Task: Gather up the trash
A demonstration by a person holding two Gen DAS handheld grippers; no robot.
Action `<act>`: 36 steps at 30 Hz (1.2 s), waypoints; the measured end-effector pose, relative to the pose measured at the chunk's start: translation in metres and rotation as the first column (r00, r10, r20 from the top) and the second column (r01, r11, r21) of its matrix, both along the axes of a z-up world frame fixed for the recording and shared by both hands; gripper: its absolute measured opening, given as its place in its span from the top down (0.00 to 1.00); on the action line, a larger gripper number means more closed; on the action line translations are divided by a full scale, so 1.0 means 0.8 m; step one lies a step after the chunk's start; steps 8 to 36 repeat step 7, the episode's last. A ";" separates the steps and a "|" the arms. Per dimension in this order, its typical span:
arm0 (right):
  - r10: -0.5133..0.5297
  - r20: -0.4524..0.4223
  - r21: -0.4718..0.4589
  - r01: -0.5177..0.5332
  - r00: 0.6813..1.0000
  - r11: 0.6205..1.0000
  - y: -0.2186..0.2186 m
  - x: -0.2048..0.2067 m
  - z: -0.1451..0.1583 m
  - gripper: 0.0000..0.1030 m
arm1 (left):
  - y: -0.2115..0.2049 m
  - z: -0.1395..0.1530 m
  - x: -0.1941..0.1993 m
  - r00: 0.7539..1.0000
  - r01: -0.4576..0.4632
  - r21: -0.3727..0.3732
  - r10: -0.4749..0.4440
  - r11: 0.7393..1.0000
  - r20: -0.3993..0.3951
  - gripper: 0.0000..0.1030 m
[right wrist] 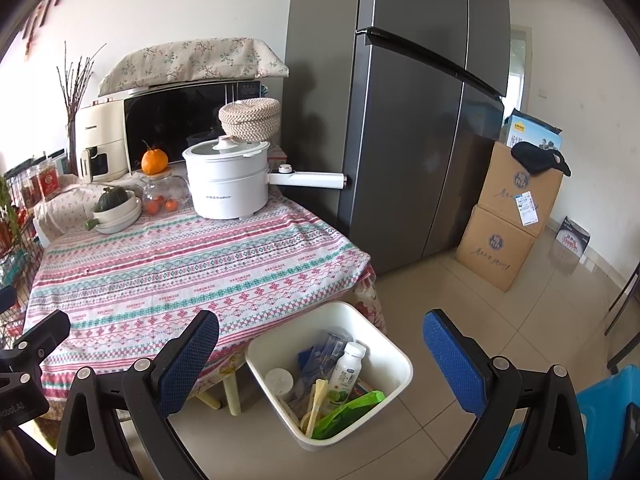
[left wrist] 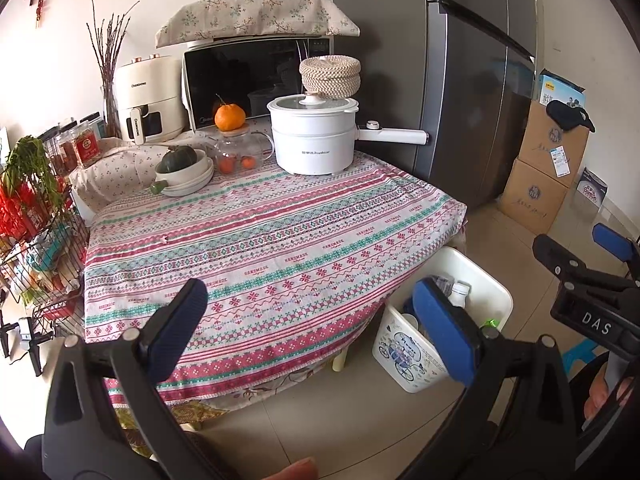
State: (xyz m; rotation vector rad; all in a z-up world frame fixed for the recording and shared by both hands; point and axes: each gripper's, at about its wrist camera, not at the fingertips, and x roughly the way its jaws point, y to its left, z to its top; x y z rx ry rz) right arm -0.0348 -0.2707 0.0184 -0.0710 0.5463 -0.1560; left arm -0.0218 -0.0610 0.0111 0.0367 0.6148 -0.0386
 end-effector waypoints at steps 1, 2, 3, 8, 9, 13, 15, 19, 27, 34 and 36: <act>0.000 0.000 0.000 0.000 1.000 1.000 0.000 0.000 0.000 0.00 | 0.000 -0.001 0.000 1.000 0.001 0.000 -0.001 1.000 -0.002 0.01; 0.000 -0.001 0.000 0.000 1.000 1.000 0.000 0.000 0.000 0.00 | 0.000 -0.001 0.000 1.000 0.001 -0.001 -0.001 1.000 -0.004 0.01; 0.000 -0.001 0.000 0.000 1.000 1.000 0.000 0.000 0.000 0.00 | 0.000 -0.002 0.000 1.000 0.001 -0.001 -0.001 1.000 -0.006 0.01; 0.002 -0.003 0.000 -0.002 1.000 1.000 0.000 0.000 -0.001 0.00 | 0.001 -0.004 0.002 1.000 0.000 -0.018 0.000 1.000 -0.023 0.01; 0.002 -0.003 0.000 -0.002 1.000 1.000 0.000 0.000 -0.001 0.00 | 0.001 -0.004 0.002 1.000 0.000 -0.018 0.000 1.000 -0.023 0.01; 0.002 -0.003 0.000 -0.002 1.000 1.000 0.000 0.000 -0.001 0.00 | 0.001 -0.004 0.002 1.000 0.000 -0.018 0.000 1.000 -0.023 0.01; 0.002 -0.003 0.000 -0.002 1.000 1.000 0.000 0.000 -0.001 0.00 | 0.001 -0.004 0.002 1.000 0.000 -0.018 0.000 1.000 -0.023 0.01; 0.002 -0.003 0.000 -0.002 1.000 1.000 0.000 0.000 -0.001 0.00 | 0.001 -0.004 0.002 1.000 0.000 -0.018 0.000 1.000 -0.023 0.01; 0.002 -0.003 0.000 -0.002 1.000 1.000 0.000 0.000 -0.001 0.00 | 0.001 -0.004 0.002 1.000 0.000 -0.018 0.000 1.000 -0.023 0.01; 0.002 -0.003 0.000 -0.002 1.000 1.000 0.000 0.000 -0.001 0.00 | 0.001 -0.004 0.002 1.000 0.000 -0.018 0.000 1.000 -0.023 0.01; 0.002 -0.003 0.000 -0.002 1.000 1.000 0.000 0.000 -0.001 0.00 | 0.001 -0.004 0.002 1.000 0.000 -0.018 0.000 1.000 -0.023 0.01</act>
